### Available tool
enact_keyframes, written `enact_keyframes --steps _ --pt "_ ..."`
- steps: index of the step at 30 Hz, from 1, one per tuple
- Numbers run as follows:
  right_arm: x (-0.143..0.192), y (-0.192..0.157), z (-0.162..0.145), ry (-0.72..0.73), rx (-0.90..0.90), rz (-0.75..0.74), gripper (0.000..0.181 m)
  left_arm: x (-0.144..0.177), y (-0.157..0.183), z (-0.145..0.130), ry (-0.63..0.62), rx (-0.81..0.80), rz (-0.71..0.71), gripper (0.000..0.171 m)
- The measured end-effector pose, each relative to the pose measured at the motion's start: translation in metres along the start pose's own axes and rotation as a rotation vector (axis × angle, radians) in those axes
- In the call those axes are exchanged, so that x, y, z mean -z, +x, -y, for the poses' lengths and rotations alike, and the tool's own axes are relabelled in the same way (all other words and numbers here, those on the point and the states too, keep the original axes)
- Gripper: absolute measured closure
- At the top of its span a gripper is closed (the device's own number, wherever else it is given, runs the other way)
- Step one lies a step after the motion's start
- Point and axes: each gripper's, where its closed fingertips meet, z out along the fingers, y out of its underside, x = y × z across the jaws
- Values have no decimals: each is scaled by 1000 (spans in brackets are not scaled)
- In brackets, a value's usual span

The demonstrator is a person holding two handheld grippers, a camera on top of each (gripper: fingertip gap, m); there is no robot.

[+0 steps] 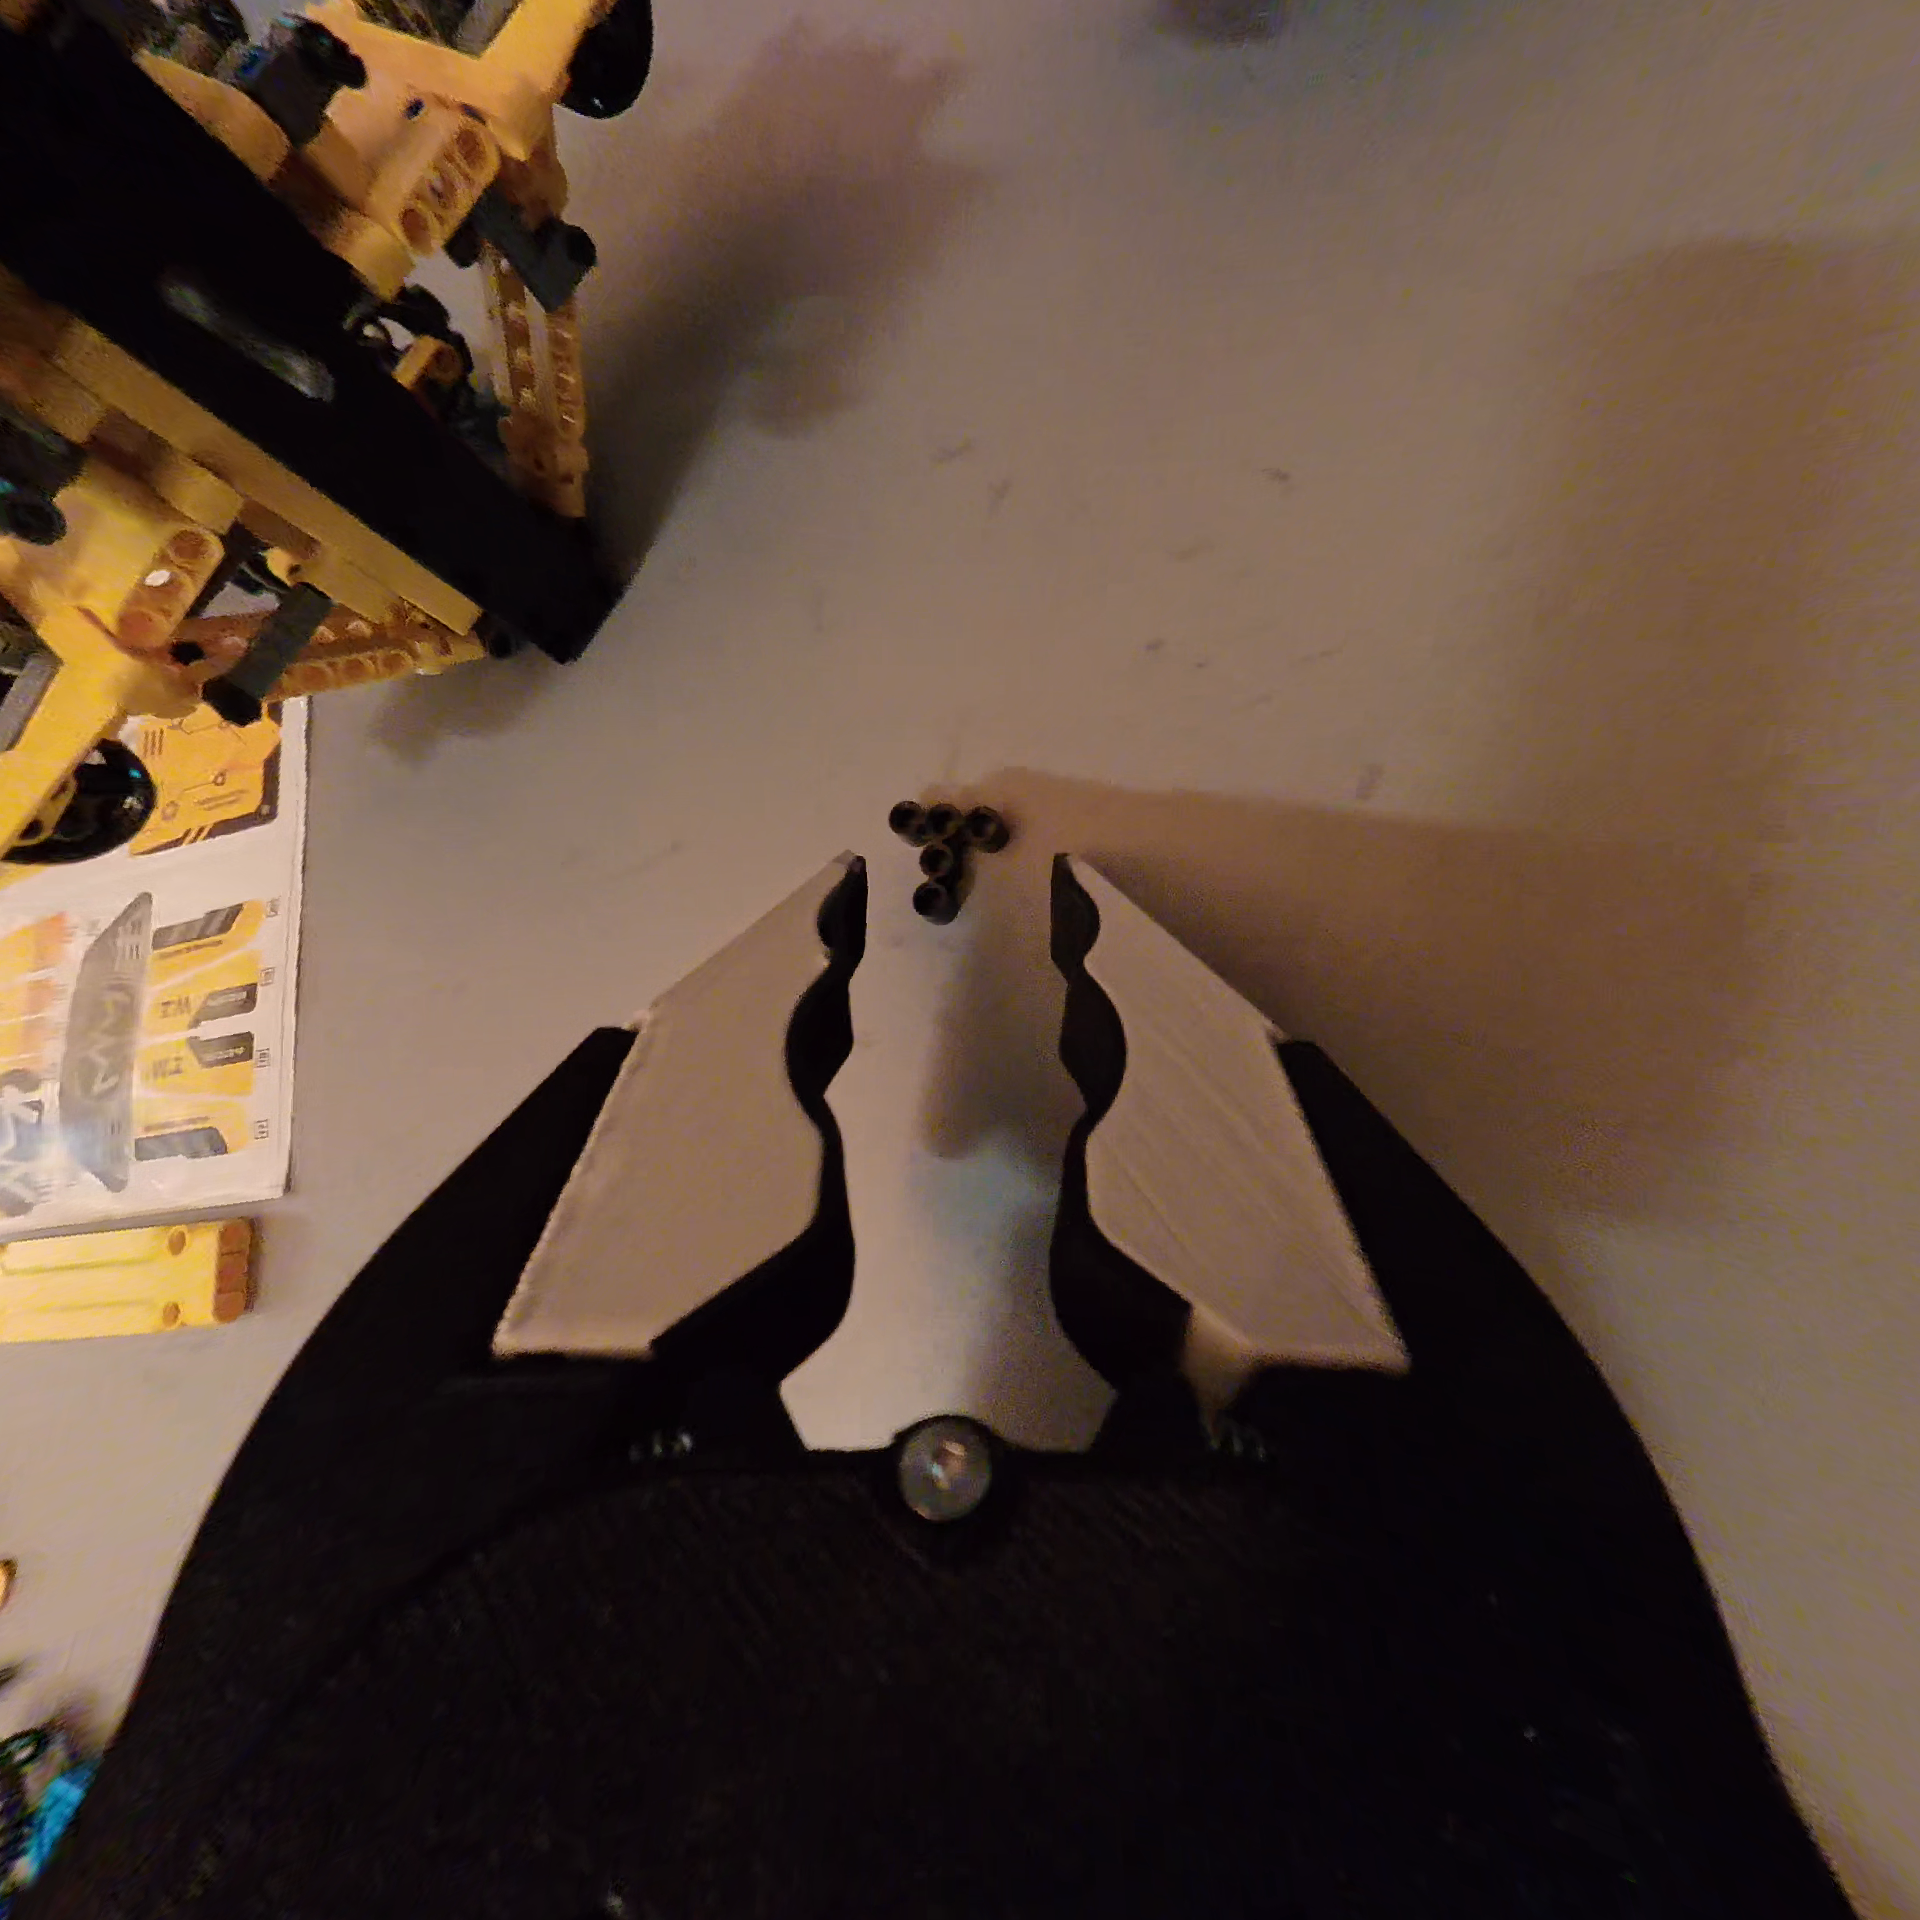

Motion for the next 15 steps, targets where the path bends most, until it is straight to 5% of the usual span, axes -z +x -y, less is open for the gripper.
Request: enact_keyframes --steps 9,15 --pt "2 -14 14 62 -67 58 158 18 0 17 159 180 -33 133" --pt "-3 -32 13 96 -179 143 157 46 -1 9 244 465 -115 131"
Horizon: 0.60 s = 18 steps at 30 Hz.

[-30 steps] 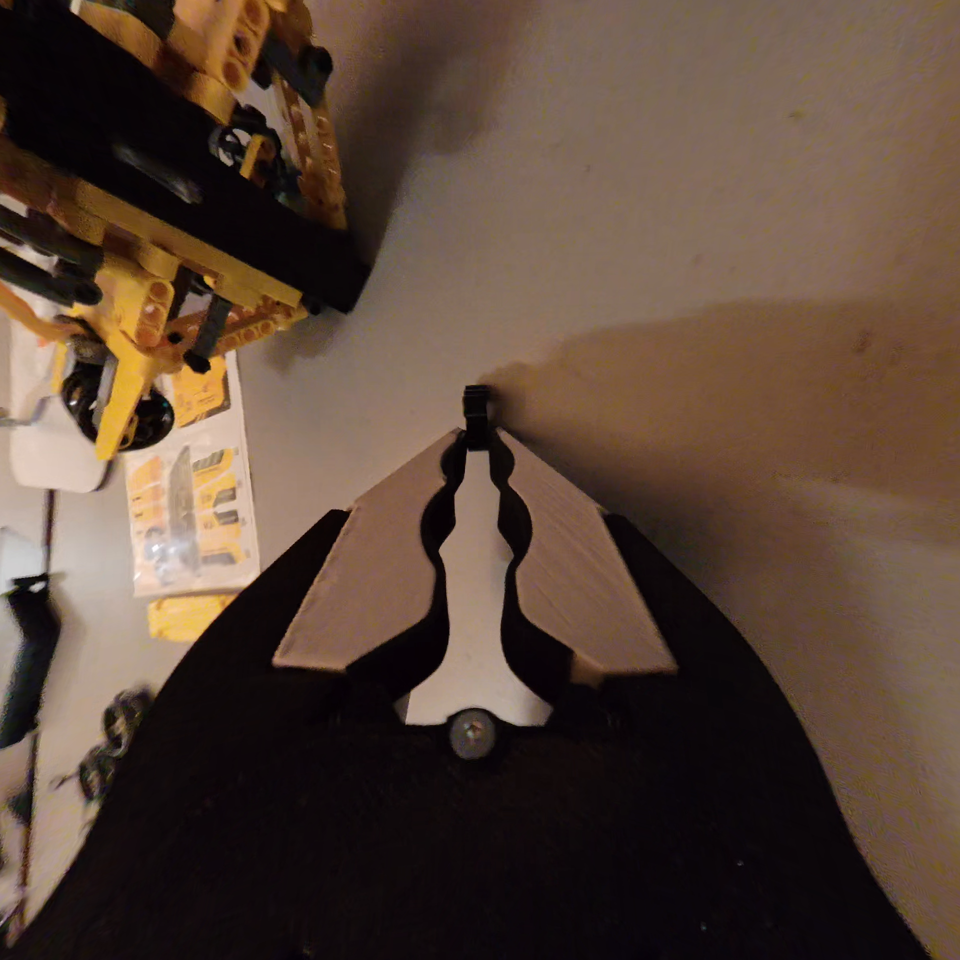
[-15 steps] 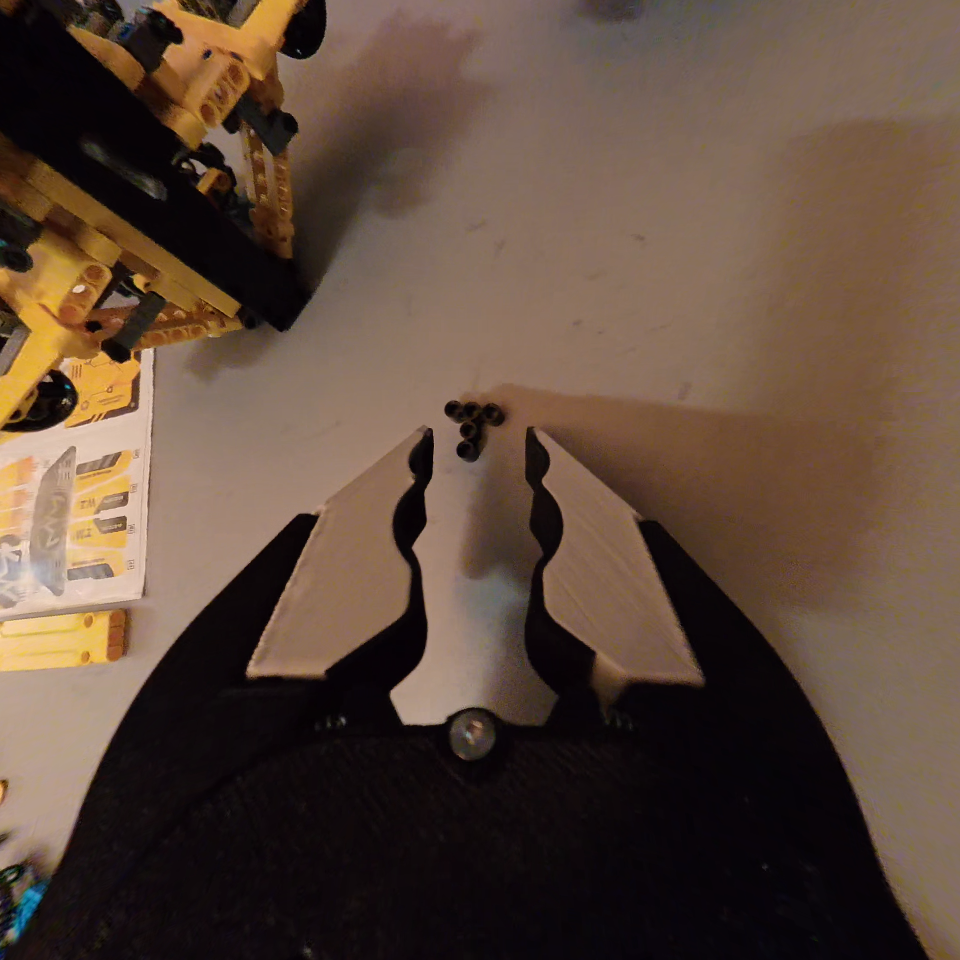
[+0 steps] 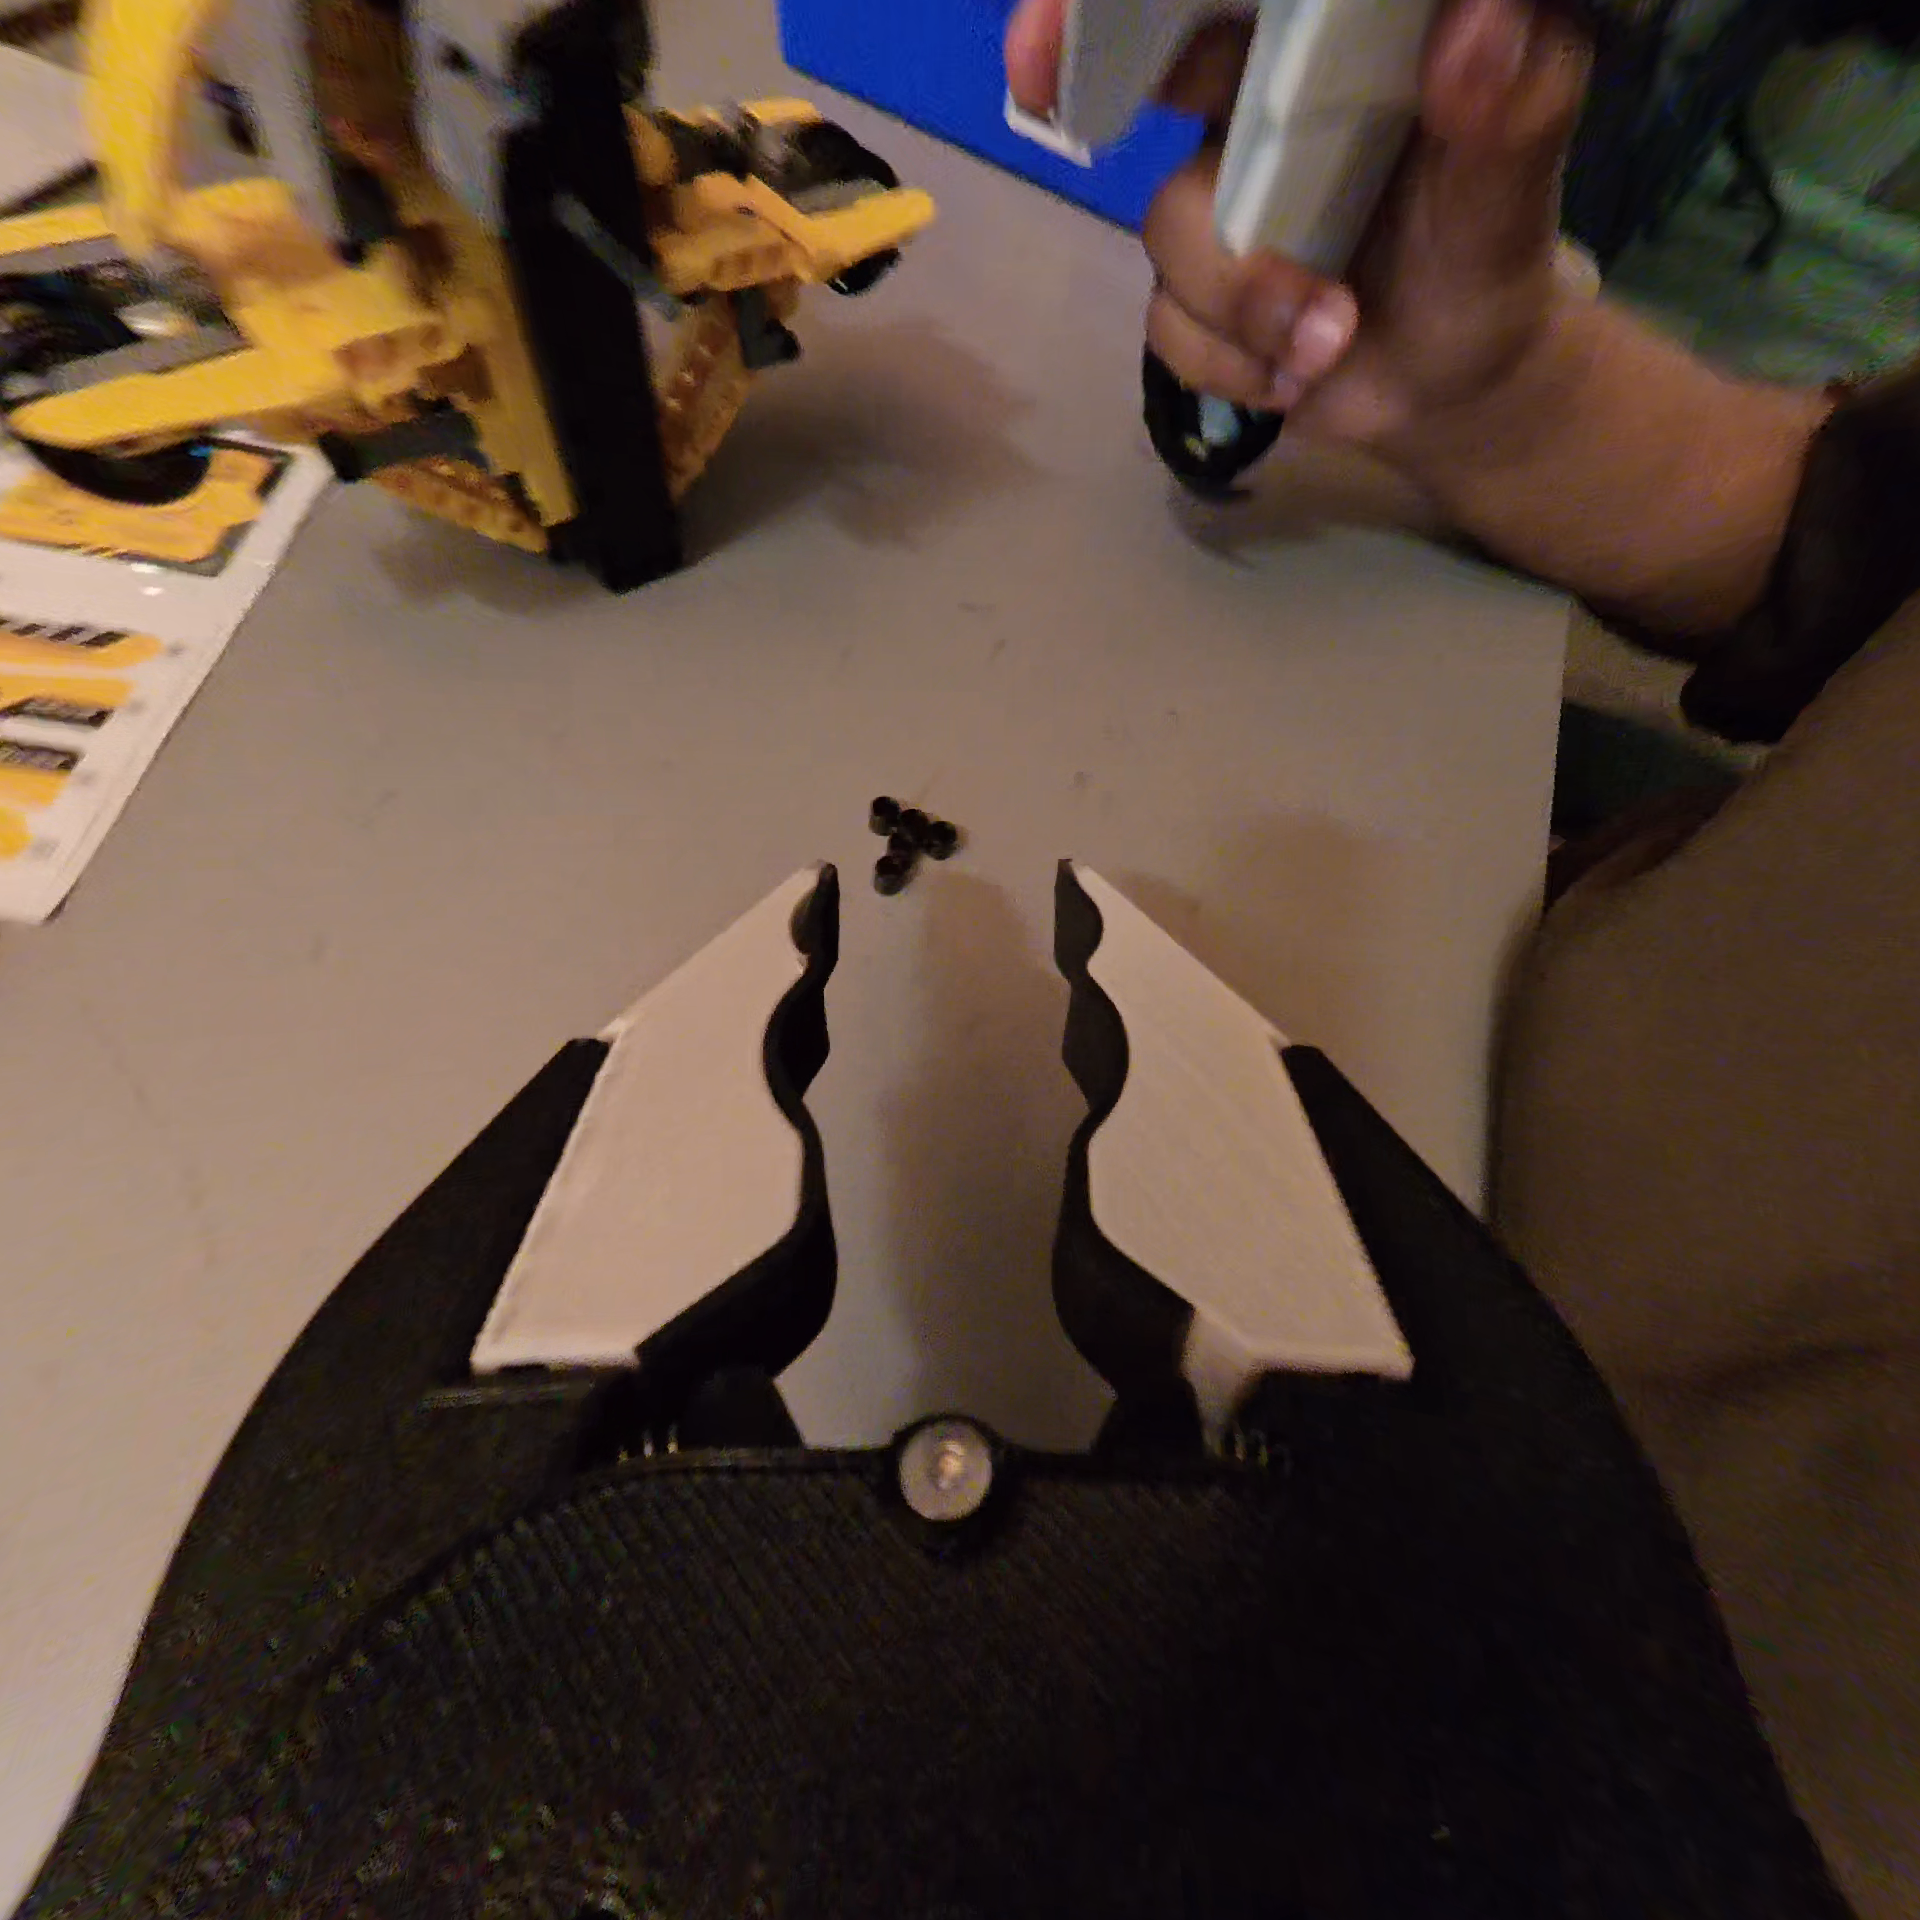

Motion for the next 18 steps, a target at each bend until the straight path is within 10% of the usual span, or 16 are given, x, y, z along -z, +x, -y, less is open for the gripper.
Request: enact_keyframes --steps 7,18 --pt "-17 -20 -28 -80 -29 73 157 82 -72 -24 147 214 405 171" --pt "-40 -22 -62 -204 -93 86 154 226 -150 -83 155 322 926 171"
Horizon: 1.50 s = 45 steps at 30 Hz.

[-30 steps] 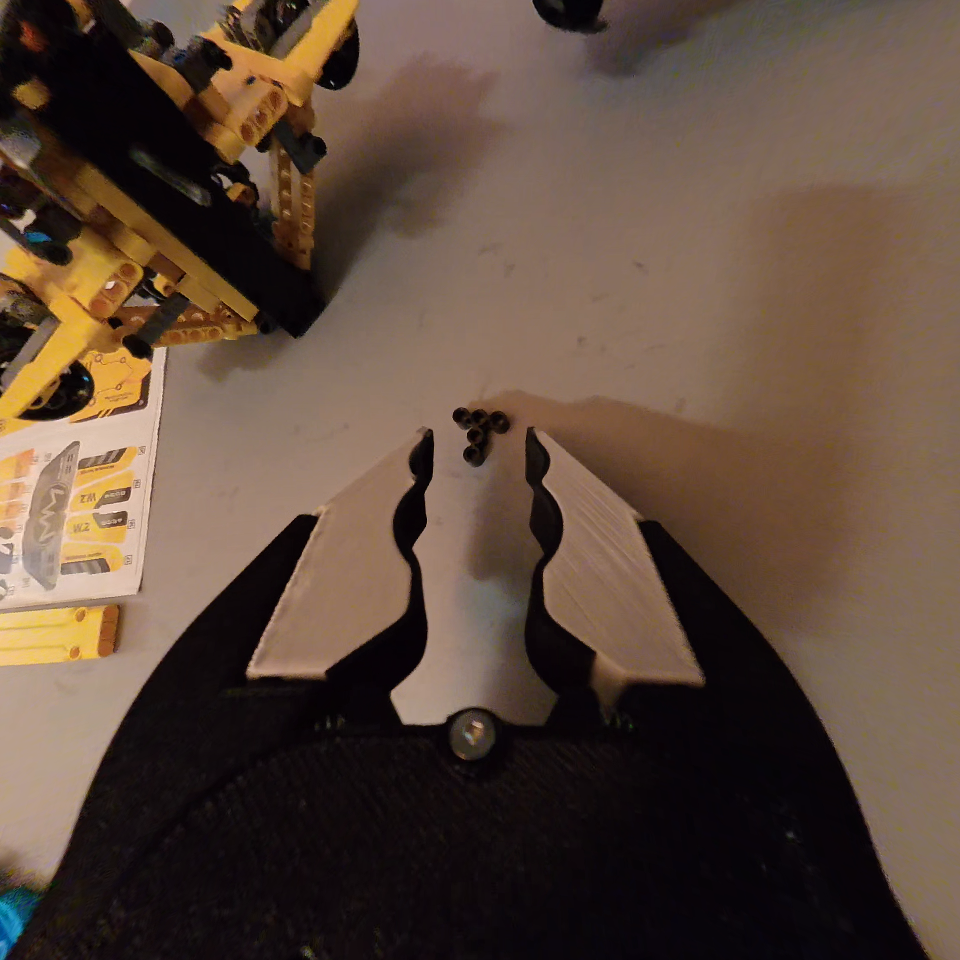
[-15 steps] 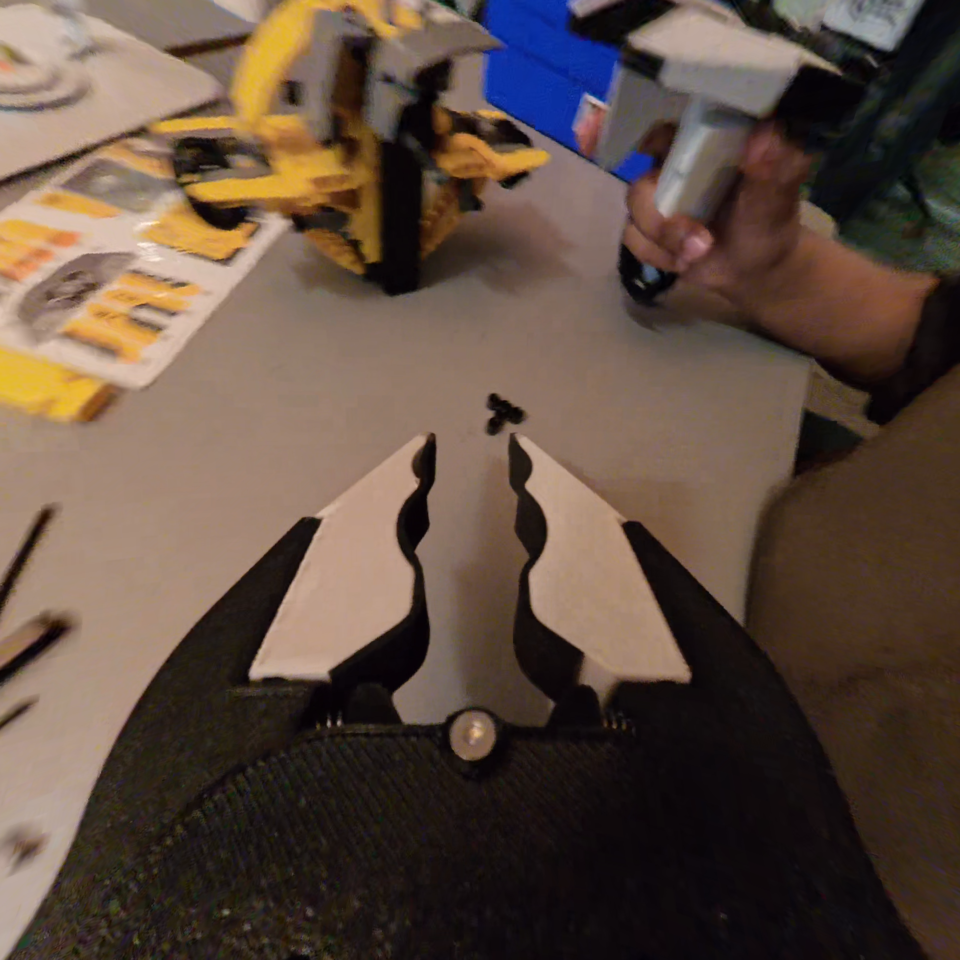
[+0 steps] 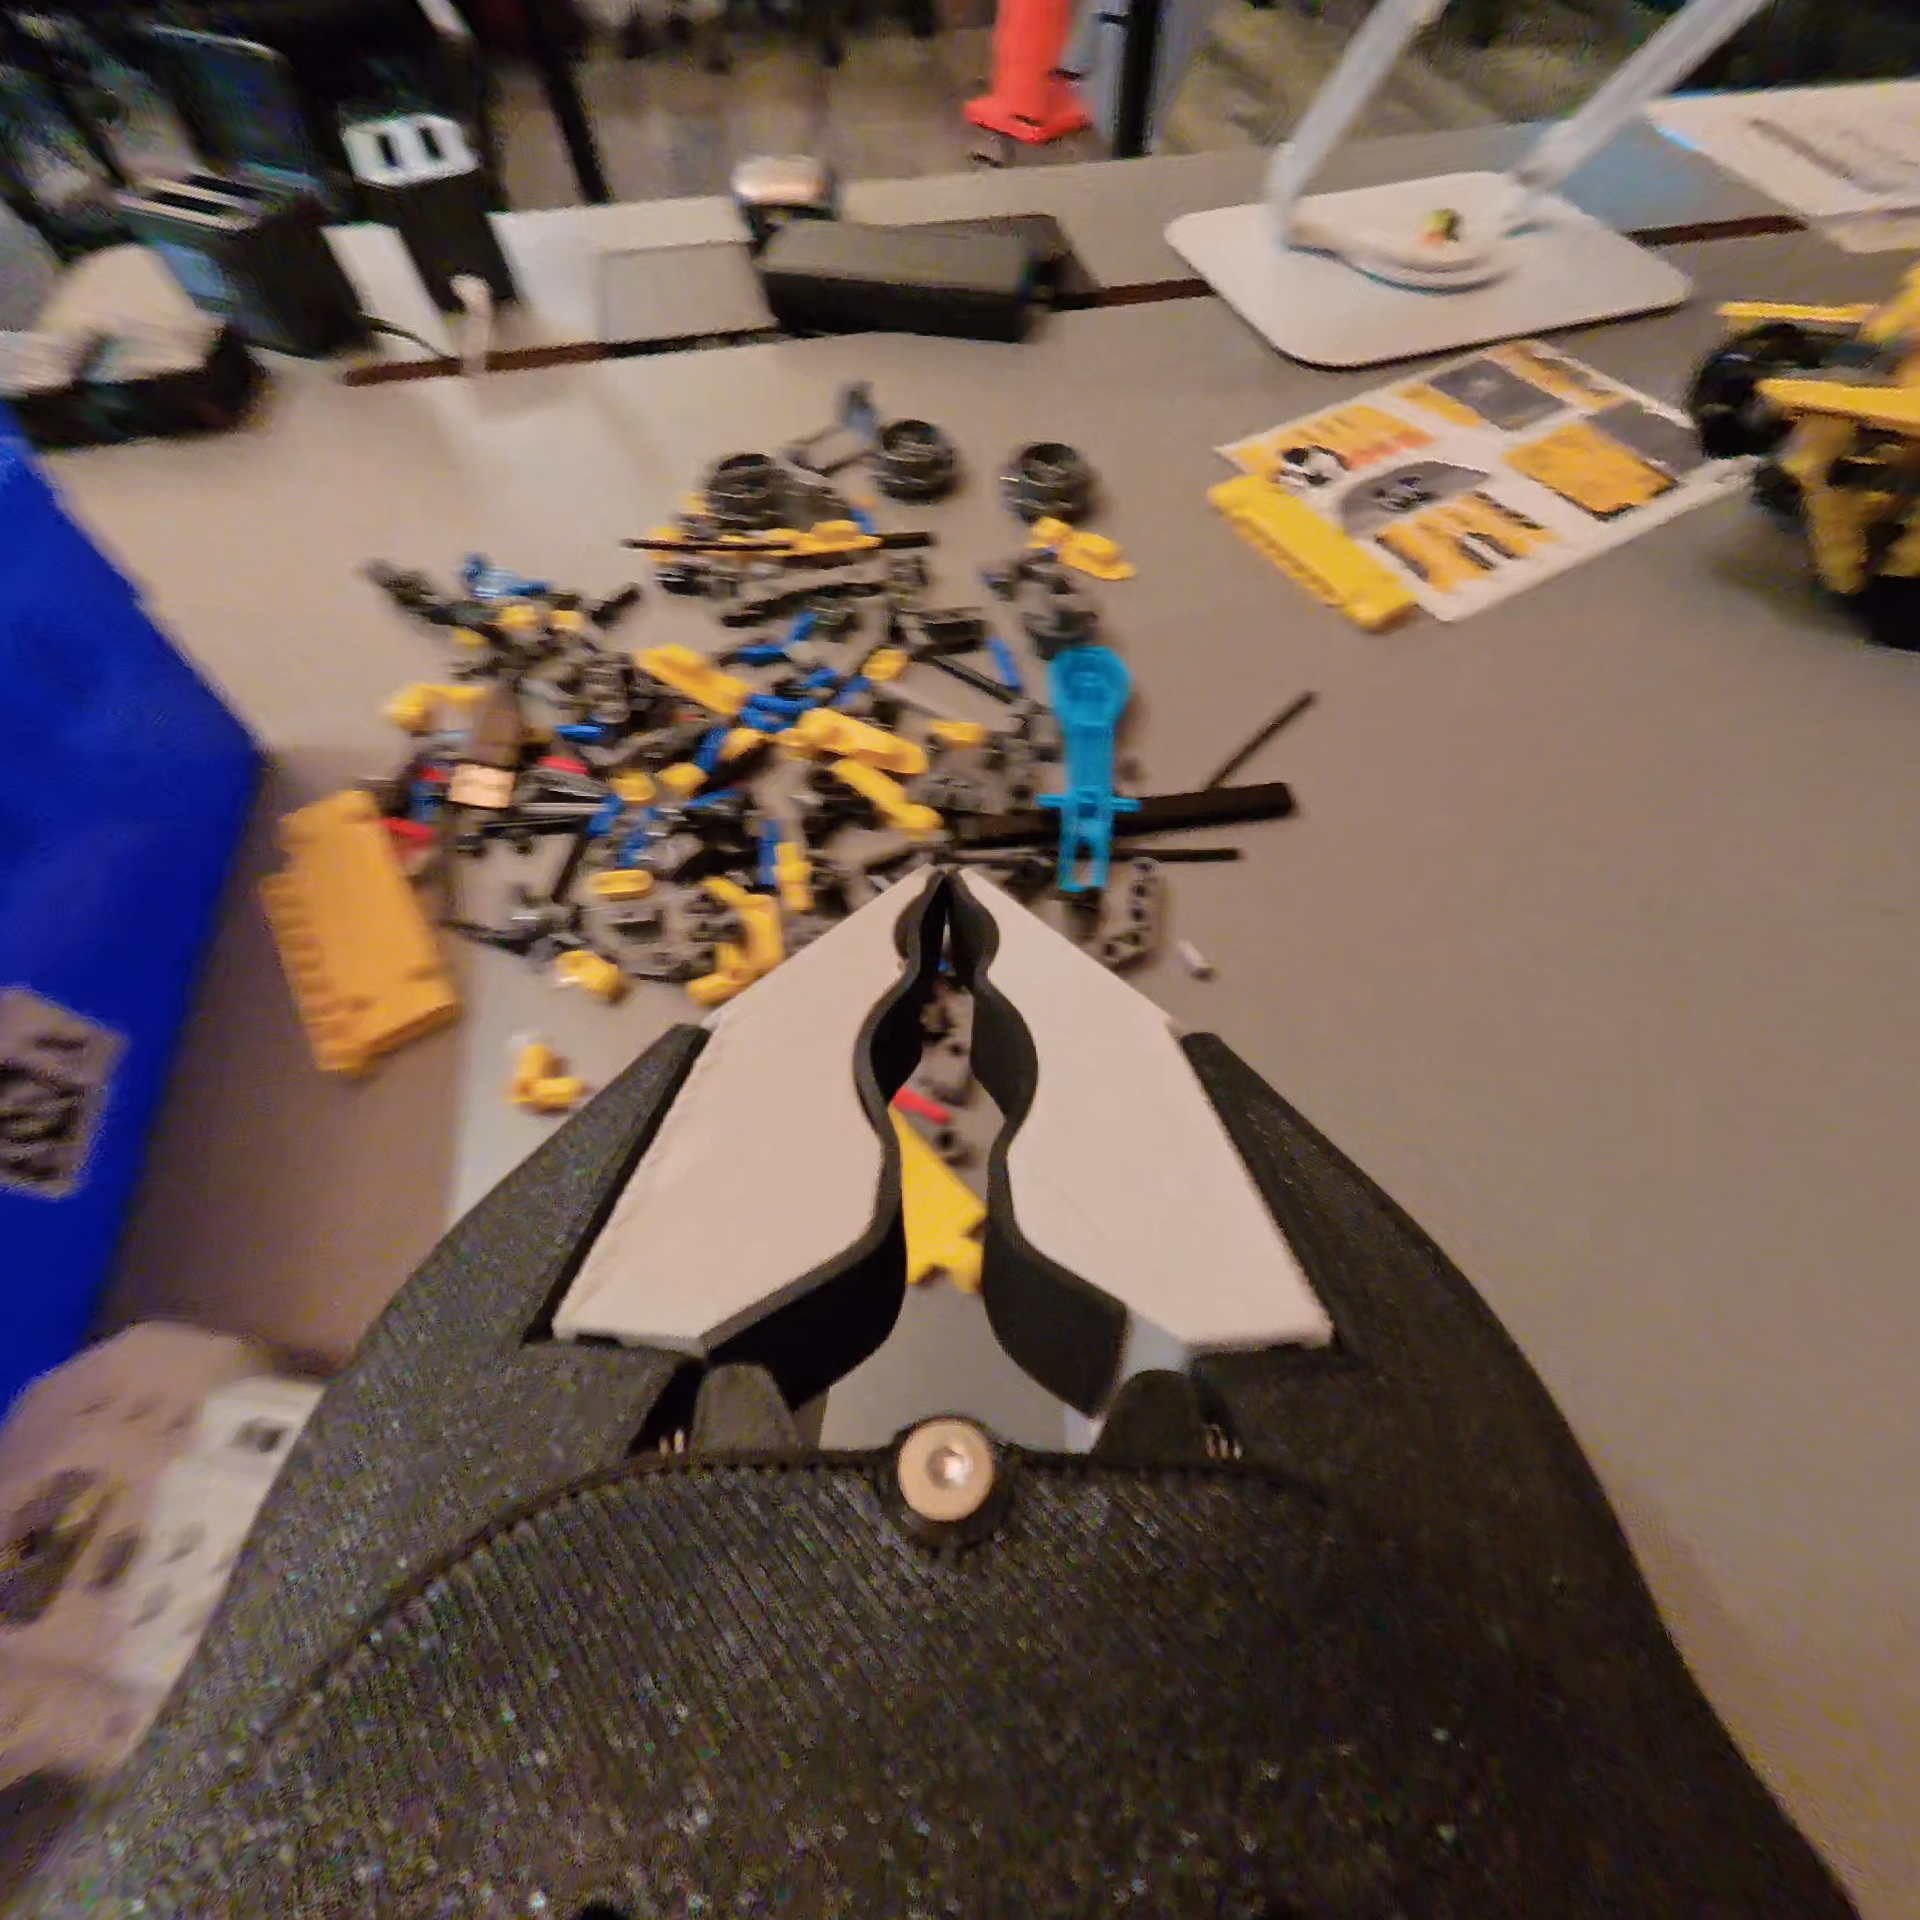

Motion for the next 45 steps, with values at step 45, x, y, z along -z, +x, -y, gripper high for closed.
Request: enact_keyframes --steps 45 --pt "-21 3 -28 -203 -73 30 142 -16 -86 -27 -125 225 210 171"
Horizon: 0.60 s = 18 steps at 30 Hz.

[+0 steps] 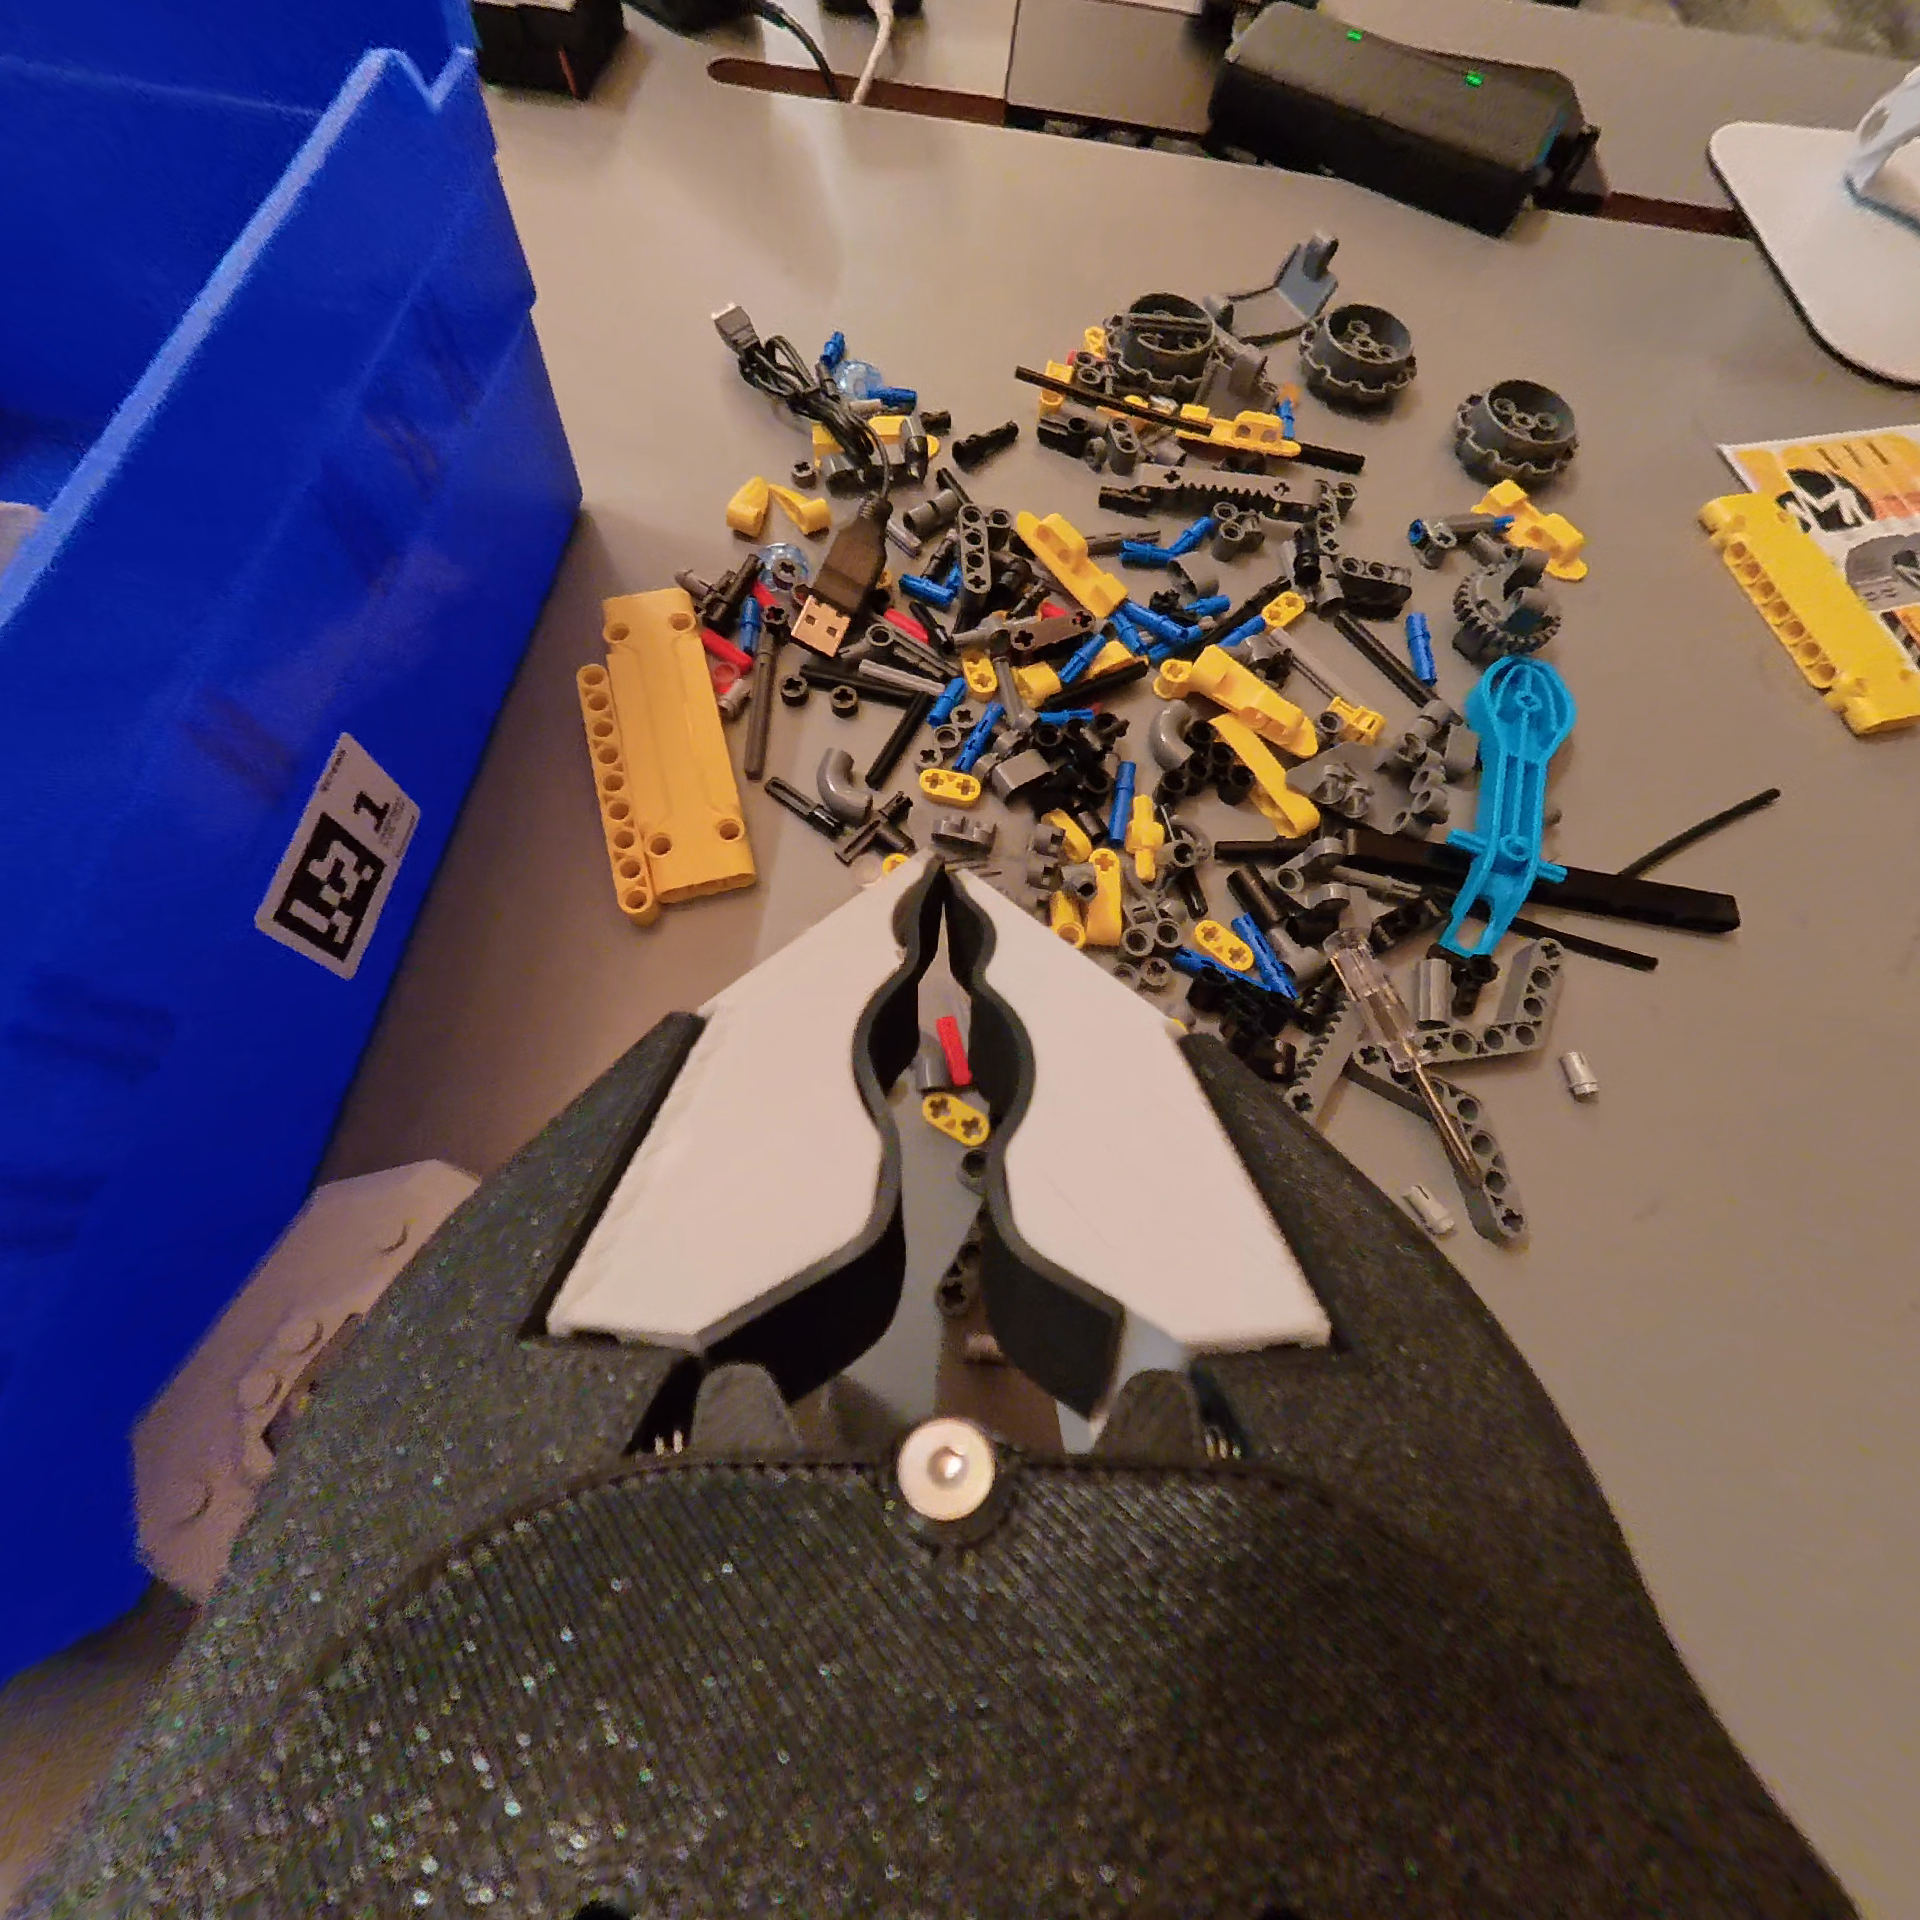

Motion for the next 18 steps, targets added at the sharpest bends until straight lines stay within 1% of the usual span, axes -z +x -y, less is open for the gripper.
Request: enact_keyframes --steps 4,7,12,18 --pt "0 0 0 -2 1 0 142 1 -6 6 34 43 22 171" --pt "-1 0 -1 -5 5 -1 142 2 -10 11 44 39 47 171" --pt "-1 -1 -1 -7 11 -1 142 -2 -9 17 41 22 45 171" --pt "-1 -2 -1 -7 16 2 142 -2 -12 20 46 47 35 170"
